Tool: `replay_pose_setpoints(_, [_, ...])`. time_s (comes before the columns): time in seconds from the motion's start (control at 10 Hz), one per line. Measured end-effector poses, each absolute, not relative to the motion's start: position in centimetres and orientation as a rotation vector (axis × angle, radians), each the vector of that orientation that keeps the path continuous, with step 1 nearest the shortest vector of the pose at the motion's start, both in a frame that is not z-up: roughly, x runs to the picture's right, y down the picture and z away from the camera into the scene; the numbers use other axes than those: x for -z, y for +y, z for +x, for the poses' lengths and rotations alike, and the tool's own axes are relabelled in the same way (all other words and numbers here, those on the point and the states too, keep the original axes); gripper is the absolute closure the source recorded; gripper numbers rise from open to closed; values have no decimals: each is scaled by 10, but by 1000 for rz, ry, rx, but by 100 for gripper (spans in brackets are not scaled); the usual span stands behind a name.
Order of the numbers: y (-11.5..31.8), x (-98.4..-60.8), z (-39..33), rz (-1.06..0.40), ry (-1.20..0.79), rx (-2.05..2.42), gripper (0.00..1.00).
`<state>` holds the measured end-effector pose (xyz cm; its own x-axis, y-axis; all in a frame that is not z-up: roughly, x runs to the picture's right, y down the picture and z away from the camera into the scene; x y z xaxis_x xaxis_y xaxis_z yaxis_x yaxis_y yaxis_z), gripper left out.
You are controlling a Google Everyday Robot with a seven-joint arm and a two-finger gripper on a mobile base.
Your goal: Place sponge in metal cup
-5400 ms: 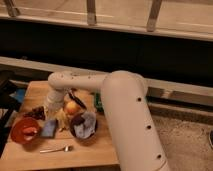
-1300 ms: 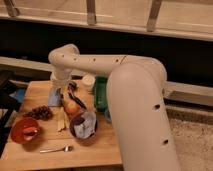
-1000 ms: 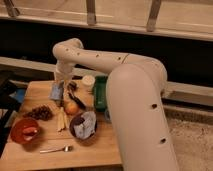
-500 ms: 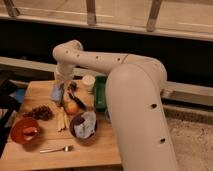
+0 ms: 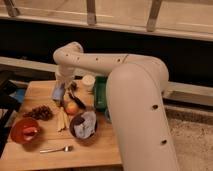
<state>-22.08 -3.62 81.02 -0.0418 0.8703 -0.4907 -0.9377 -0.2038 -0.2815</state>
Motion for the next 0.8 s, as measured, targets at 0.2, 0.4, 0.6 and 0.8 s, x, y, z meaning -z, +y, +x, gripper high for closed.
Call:
replay_pose_setpoints(0.2, [-50, -807, -218, -640, 118, -1660, 100])
replay_pose_setpoints(0.4, [-58, -812, -217, -640, 116, -1664, 100])
replay_pose_setpoints(0.6, [-51, -827, -224, -680, 125, -1656, 100])
replay_pose_setpoints(0.8, [-43, -841, -235, -723, 130, -1642, 100])
